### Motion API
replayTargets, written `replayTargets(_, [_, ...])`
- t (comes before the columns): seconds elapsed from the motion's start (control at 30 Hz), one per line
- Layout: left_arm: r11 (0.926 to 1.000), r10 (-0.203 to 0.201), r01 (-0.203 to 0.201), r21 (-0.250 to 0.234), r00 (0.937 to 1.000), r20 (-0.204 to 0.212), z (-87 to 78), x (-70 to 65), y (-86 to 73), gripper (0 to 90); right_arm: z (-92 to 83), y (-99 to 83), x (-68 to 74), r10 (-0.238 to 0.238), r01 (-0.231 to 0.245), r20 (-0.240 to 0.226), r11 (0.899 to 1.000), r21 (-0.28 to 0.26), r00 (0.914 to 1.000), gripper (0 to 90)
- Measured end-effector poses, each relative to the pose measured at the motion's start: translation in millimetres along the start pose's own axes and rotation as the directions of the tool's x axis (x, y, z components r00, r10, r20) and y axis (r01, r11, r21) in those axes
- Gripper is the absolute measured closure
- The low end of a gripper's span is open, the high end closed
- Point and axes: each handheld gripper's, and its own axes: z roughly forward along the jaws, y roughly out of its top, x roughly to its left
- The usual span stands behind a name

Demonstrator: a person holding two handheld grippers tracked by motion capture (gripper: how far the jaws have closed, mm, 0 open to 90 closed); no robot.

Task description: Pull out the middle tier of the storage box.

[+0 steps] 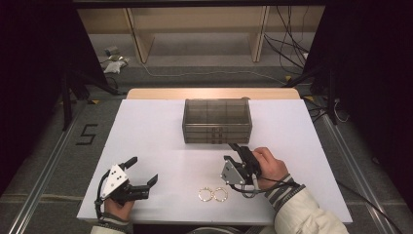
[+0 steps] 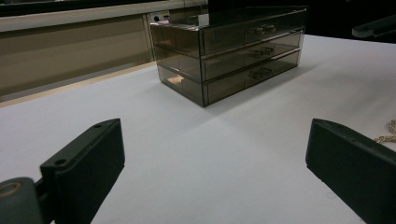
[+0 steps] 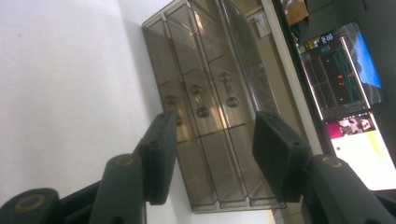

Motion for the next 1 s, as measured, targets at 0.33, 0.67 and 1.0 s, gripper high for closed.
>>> replayTargets(0.33, [1.0,0.002,-0.002,0.002,1.0,-0.002,0.3,-0.2,0.0,4.3,4.4,0.7,8.1,-0.096,0.095,0.043,0.995,0.036,0.9945,52.4])
replayTargets(0.67, [1.0,0.002,-0.002,0.003,1.0,-0.004,0.3,-0.1,-0.1,4.3,8.9,1.0,14.6,-0.161,0.155,0.082,0.985,0.071,0.9836,52.4])
replayTargets(1.0, [1.0,0.002,-0.002,0.002,1.0,-0.005,0.2,0.1,-0.1,4.3,13.7,3.4,20.0,-0.218,0.209,0.084,0.973,0.1,0.9724,50.6])
